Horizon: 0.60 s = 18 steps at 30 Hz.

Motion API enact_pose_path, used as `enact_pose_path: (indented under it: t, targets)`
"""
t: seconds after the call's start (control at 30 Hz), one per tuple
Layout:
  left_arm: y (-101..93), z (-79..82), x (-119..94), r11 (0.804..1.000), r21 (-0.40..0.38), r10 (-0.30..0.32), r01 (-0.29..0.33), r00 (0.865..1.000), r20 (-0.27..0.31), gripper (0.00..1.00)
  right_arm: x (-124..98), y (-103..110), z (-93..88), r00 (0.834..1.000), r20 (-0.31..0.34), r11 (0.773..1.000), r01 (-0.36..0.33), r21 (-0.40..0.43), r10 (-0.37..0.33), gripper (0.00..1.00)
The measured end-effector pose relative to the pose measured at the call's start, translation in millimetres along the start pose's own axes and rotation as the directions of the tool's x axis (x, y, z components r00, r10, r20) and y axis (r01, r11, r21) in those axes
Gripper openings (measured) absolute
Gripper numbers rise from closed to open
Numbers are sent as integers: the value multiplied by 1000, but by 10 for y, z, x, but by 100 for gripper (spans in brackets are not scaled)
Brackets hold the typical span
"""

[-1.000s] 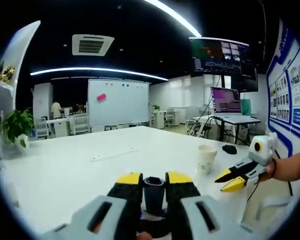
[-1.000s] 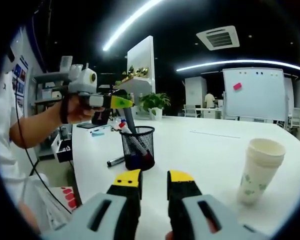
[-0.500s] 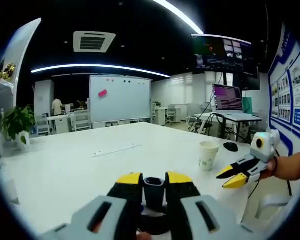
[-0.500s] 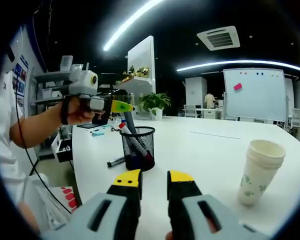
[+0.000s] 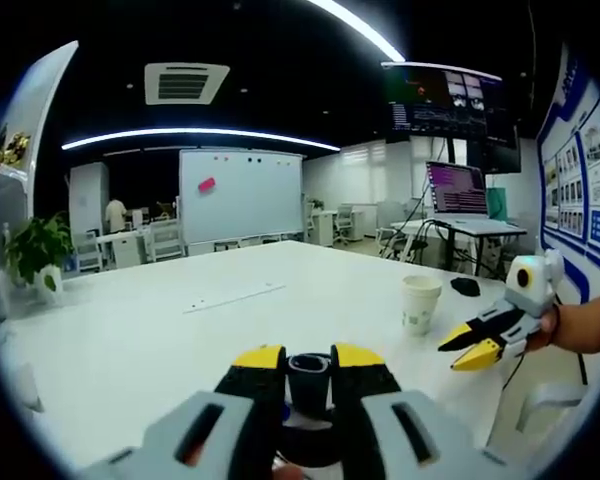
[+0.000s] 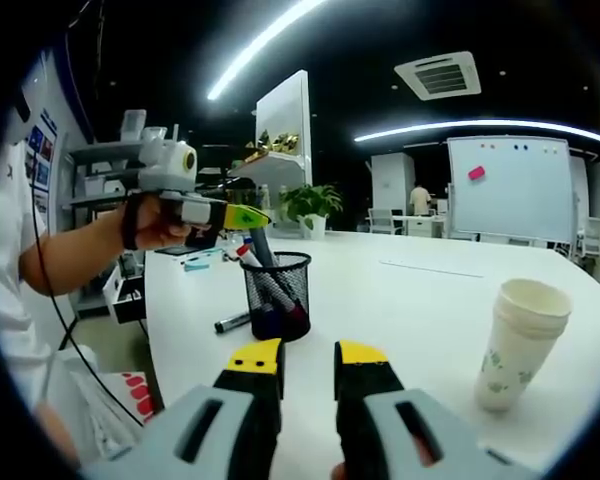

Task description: Place the scattered laser pointers and whiteboard markers into the pen holder and stack the scattered paper cups together

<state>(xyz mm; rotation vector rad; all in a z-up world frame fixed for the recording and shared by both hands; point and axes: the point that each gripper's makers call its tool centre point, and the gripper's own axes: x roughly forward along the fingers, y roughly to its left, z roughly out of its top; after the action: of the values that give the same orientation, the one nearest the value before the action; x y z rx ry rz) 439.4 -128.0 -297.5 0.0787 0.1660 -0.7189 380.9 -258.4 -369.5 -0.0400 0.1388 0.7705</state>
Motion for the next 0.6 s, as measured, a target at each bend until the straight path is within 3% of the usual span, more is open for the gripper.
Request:
enact_pose_path:
  t: [0.6]
  targets:
    - [61, -25, -33, 1000, -7, 9, -9, 1000, -15, 19, 0, 12, 3, 1000, 4, 1000, 0, 7, 0, 19]
